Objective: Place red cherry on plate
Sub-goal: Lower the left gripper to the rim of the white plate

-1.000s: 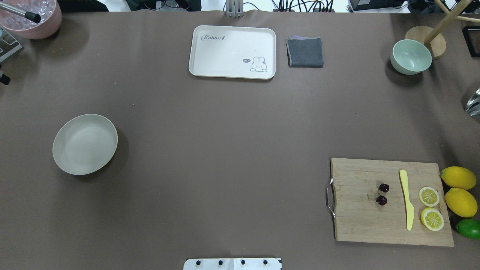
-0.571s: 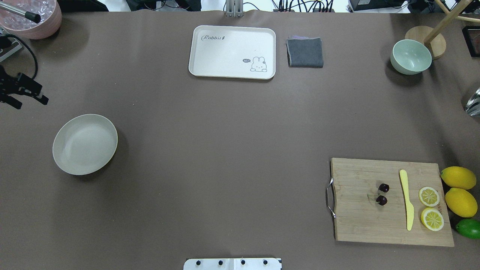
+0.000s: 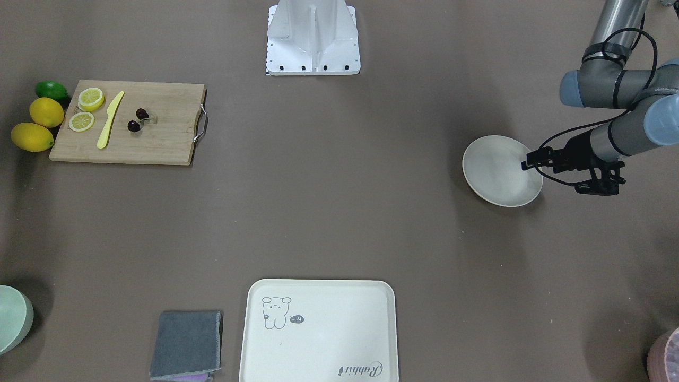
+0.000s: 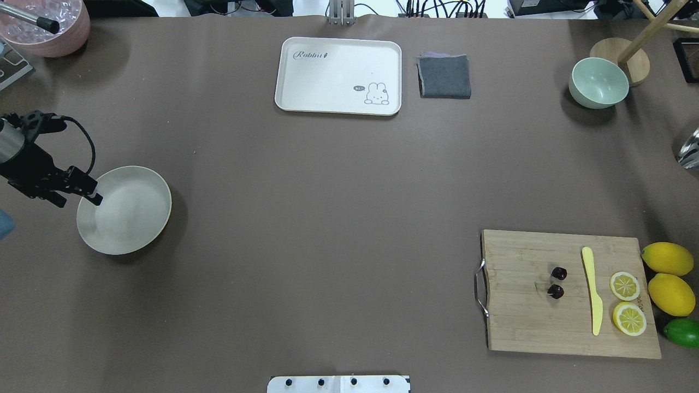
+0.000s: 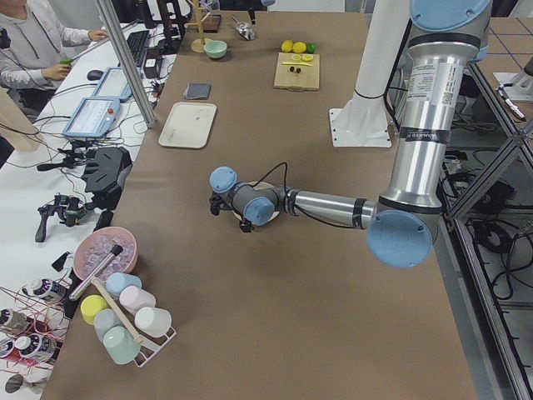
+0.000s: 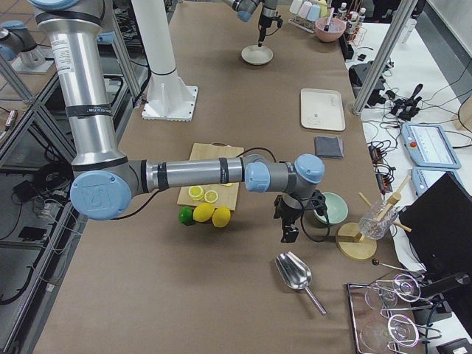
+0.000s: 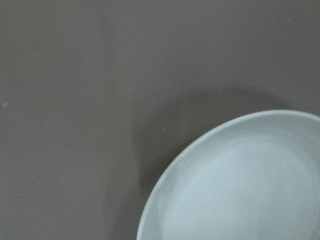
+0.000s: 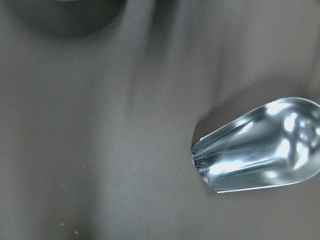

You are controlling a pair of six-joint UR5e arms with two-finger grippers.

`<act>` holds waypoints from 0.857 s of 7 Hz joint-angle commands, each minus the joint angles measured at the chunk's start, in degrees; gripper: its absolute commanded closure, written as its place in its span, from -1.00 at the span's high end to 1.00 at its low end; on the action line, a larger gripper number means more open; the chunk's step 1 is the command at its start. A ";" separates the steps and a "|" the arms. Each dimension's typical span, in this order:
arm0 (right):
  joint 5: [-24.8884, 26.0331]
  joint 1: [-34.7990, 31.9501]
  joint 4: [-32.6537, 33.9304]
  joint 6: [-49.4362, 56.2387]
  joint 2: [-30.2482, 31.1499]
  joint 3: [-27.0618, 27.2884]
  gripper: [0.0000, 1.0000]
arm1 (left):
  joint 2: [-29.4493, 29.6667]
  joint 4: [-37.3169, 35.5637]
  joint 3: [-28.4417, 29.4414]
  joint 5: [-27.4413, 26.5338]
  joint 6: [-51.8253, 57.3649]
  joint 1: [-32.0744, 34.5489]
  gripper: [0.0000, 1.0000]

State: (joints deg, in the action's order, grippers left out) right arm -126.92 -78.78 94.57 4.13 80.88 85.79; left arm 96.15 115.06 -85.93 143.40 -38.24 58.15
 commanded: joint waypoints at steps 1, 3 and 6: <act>0.00 0.21 0.00 0.00 -0.02 -0.01 1.00 | -0.26 0.17 0.06 -1.45 -0.17 -0.75 0.70; 0.00 0.21 0.00 0.00 -0.02 0.07 1.00 | -0.88 0.52 0.15 -2.25 -1.21 -1.19 0.41; 0.00 0.65 -0.09 0.00 -0.02 -0.01 1.00 | -0.27 0.87 0.07 -2.25 -6.02 -2.94 -0.99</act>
State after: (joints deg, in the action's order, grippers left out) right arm -126.91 -78.32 94.55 4.13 80.86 85.82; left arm 95.61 115.77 -85.67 141.17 -41.31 56.14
